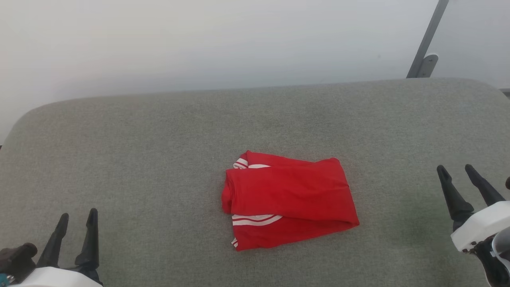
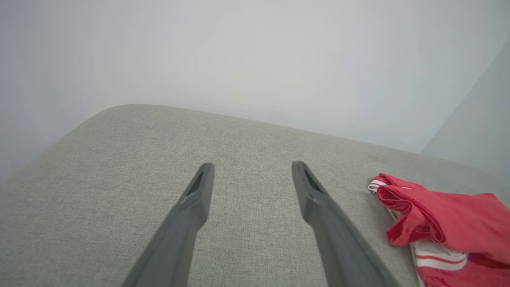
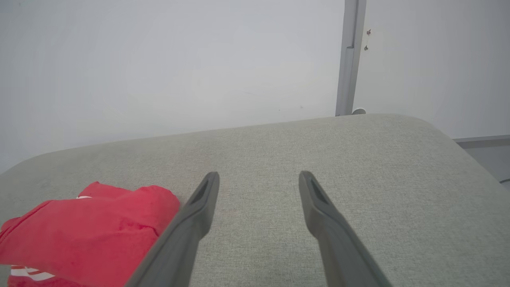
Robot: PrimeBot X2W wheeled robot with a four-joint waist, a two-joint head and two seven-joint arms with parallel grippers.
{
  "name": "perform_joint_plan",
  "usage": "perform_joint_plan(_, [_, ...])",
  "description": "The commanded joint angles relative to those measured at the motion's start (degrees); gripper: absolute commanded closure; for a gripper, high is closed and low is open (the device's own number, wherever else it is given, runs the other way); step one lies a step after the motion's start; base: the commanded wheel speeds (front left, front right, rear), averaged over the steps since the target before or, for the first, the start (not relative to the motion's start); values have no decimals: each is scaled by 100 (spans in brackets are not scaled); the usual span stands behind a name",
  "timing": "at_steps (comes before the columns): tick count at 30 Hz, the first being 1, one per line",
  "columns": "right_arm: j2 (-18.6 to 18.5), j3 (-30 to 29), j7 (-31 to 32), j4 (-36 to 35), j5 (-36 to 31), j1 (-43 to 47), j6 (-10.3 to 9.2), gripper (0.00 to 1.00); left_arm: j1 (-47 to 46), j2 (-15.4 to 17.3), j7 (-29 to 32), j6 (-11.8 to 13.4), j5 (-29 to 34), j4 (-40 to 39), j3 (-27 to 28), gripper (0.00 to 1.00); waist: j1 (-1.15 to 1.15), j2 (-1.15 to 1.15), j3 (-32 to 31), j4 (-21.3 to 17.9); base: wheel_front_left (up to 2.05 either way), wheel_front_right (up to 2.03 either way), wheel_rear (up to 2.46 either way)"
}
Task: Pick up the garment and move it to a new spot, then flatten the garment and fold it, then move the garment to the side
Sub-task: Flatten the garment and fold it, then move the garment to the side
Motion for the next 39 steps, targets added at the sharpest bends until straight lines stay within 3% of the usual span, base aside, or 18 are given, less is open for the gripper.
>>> perform_joint_plan(1, [32,2,15,2,57,62,-1,0,59,-26,-27,-10,53,-28,26,0,0,0,7,11,0,0,0])
perform_joint_plan(10, [65,198,345,-147,258,-58,-1,0,24,-77,-24,19,64,-94,-16,0,0,0,95,188,0,0,0])
perform_joint_plan(18, [29,539,1203,-150,617,-374,-1,0,-109,-146,8,31,87,-116,-143,0,0,0,259,481,0,0,0])
perform_joint_plan(27, [-106,902,2787,-95,852,-872,-1,0,-329,-268,11,25,123,-10,-364,0,0,0,573,910,0,0,0])
perform_joint_plan(36, [-272,996,4793,-48,731,-1237,-1,0,-611,-413,-11,6,125,160,-564,0,0,0,920,1201,0,0,0])
perform_joint_plan(39, [-172,972,5455,55,727,-1325,-1,0,-714,-444,-19,-1,138,238,-631,0,0,0,999,1263,0,0,0])
